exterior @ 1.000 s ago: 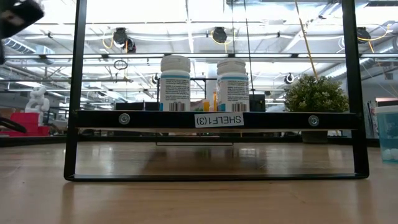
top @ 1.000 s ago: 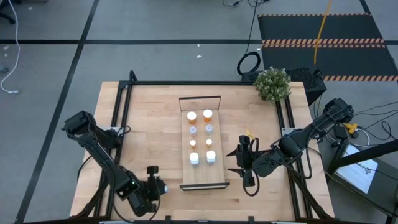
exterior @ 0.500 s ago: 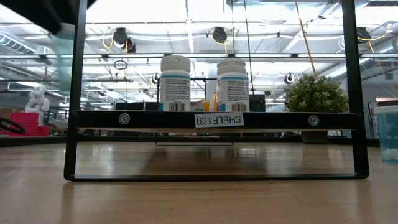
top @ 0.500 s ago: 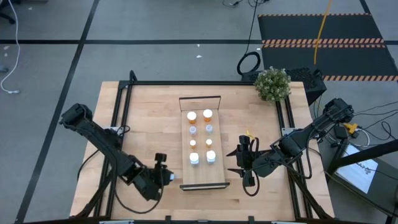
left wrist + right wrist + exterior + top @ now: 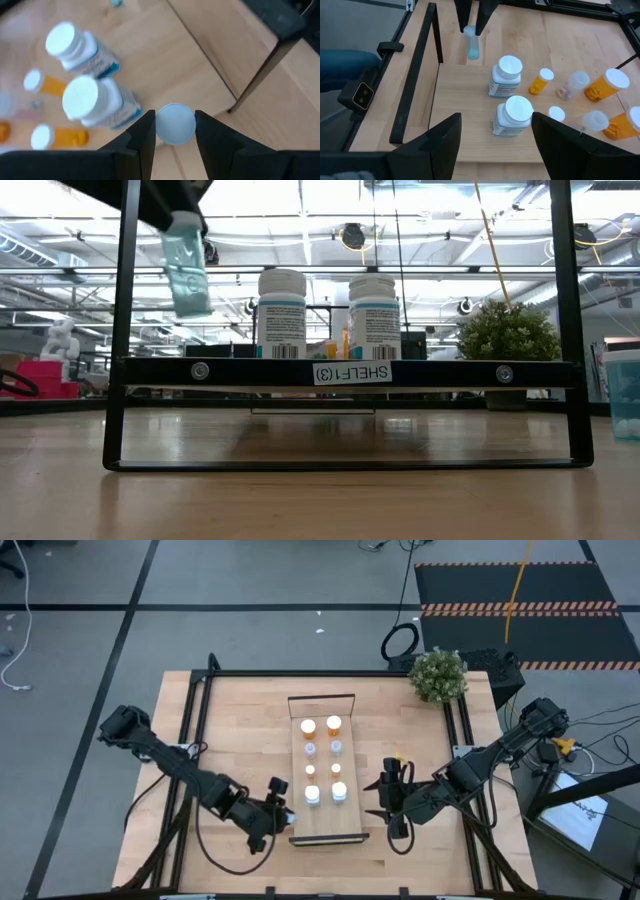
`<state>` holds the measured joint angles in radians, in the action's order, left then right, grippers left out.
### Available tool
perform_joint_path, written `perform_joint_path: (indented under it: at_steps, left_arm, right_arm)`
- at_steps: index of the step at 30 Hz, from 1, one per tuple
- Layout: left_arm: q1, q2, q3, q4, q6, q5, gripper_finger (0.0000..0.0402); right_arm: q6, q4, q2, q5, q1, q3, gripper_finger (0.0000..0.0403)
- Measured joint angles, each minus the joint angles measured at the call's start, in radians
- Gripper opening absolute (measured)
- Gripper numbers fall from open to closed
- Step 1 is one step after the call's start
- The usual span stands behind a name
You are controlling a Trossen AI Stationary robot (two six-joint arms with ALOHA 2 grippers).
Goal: Pick and place medicine bottles onto shelf by color
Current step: Put the left blue medicine bottle on the shelf
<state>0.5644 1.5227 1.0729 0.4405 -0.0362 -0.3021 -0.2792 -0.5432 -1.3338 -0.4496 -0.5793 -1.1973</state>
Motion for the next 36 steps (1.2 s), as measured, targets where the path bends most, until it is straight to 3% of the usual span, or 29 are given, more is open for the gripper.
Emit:
perform_joint_path:
  at_steps: [12,36]
  left_arm:
    - [-0.075,0.0,0.0,-0.108,-0.2,0.149,0.0129]
    - [-0.154,0.001,0.0,-0.187,-0.498,0.308,0.0129]
  right_arm:
    - [0.004,0.001,0.0,-0.026,0.003,0.0,0.0235]
    - [0.004,0.001,0.0,-0.029,0.004,0.001,0.0235]
